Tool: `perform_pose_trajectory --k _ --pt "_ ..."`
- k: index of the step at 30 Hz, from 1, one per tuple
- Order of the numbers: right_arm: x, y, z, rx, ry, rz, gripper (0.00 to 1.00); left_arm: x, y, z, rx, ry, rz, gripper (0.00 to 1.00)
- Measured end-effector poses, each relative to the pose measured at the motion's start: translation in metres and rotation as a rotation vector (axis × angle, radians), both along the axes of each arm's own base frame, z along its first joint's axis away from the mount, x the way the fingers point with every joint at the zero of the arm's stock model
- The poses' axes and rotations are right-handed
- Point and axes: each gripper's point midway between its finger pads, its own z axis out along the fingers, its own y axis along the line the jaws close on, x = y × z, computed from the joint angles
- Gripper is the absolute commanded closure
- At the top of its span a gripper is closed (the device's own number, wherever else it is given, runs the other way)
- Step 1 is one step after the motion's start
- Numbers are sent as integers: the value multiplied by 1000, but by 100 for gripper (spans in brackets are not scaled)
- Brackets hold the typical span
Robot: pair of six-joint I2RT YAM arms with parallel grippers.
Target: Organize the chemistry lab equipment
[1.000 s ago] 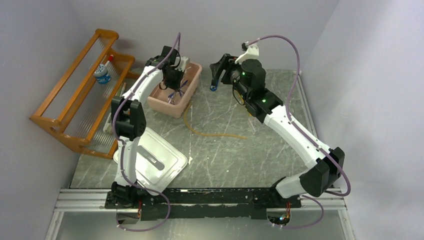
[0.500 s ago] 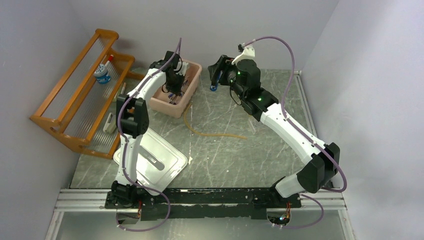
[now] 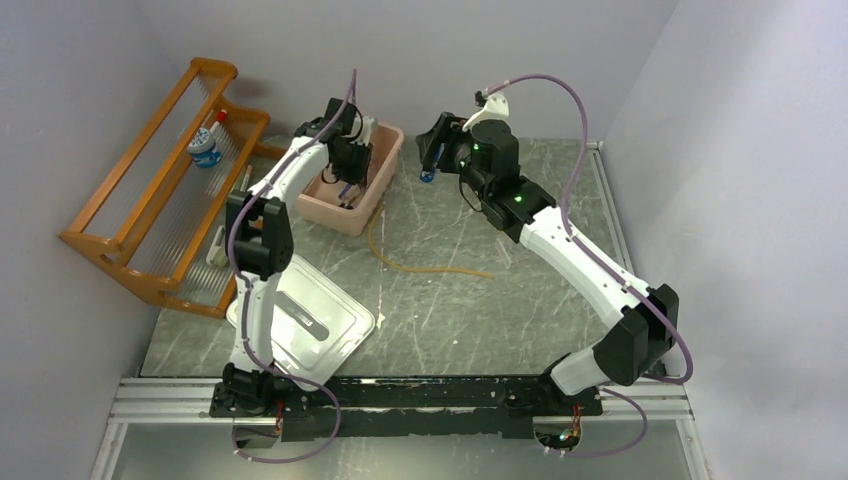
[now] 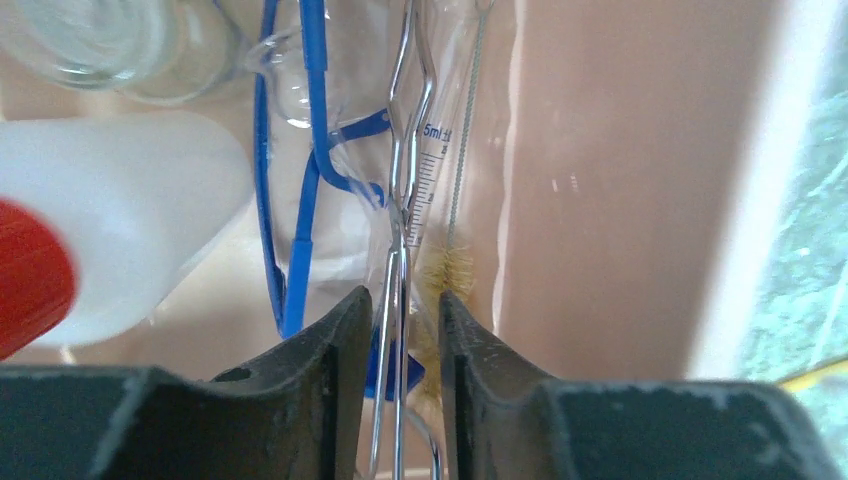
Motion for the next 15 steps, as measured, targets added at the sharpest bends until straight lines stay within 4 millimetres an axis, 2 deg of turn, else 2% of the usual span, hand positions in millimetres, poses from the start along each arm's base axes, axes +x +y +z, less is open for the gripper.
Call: perform_pose_trajectory --k 3,6,11,15 --pt "-1 -2 -12 -30 16 -4 31 1 -1 27 -21 -47 8 57" --pt "-3 -6 -35 -94 55 -1 31 -2 0 67 -50 -120 14 52" --pt "-7 -4 -86 -219 145 31 31 -19 5 142 -109 -263 26 44" --pt "-22 18 -145 -375 230 101 32 -44 13 181 -148 -350 42 41"
